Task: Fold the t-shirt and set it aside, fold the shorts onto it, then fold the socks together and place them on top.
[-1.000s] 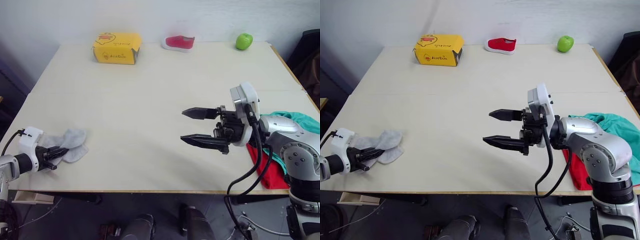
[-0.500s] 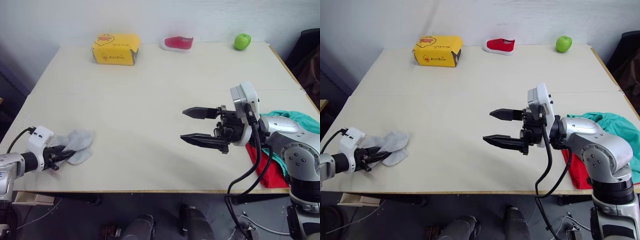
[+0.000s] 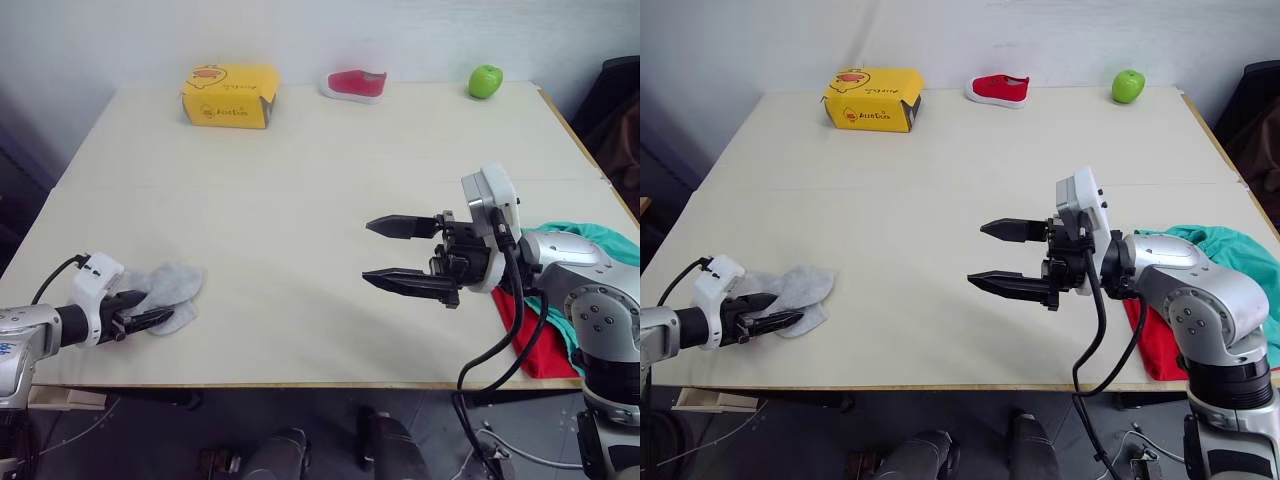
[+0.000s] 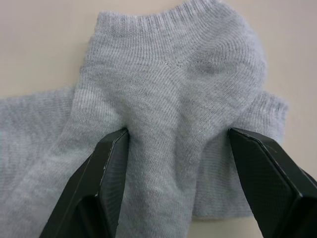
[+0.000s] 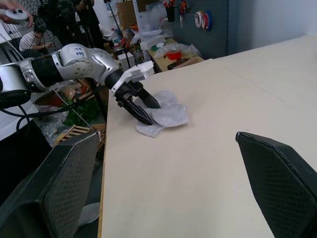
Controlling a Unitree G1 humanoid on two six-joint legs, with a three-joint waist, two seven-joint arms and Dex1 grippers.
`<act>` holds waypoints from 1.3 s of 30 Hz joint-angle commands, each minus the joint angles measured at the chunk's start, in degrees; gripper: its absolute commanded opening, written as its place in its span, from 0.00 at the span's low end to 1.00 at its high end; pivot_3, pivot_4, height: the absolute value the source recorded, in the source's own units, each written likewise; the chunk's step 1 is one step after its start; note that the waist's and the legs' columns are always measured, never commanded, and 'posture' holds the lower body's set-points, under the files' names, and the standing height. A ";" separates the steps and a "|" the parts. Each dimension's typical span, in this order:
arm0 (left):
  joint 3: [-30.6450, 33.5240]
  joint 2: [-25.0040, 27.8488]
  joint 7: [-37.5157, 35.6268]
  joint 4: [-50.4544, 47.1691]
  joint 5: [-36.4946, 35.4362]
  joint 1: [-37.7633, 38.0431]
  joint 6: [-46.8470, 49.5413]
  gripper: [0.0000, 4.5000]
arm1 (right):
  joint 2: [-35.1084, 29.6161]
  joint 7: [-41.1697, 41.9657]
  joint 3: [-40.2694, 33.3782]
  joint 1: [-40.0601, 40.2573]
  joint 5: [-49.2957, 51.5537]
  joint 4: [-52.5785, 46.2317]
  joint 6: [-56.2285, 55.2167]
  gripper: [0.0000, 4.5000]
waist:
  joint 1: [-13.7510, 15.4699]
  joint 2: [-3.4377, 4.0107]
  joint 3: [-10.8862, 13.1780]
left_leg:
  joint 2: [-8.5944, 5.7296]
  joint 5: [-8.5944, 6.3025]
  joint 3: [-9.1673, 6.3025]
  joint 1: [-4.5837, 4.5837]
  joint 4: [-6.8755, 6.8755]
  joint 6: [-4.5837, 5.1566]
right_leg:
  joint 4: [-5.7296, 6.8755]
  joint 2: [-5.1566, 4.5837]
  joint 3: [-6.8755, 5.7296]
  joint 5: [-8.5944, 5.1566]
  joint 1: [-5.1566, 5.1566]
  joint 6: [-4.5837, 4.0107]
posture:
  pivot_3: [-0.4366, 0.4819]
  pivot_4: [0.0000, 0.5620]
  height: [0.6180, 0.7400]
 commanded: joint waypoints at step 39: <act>-16.45 -41.45 36.00 -22.61 -7.41 -27.01 45.88 0.13 | -6.41 6.60 4.26 10.25 -16.55 -3.48 -12.93 1.00 | -0.23 -0.50 0.13 | 0.51 -0.18 0.28 -0.03 0.23 -0.41 | 0.01 0.57 0.09 0.15 -0.08 -0.26 | 0.48 0.27 1.00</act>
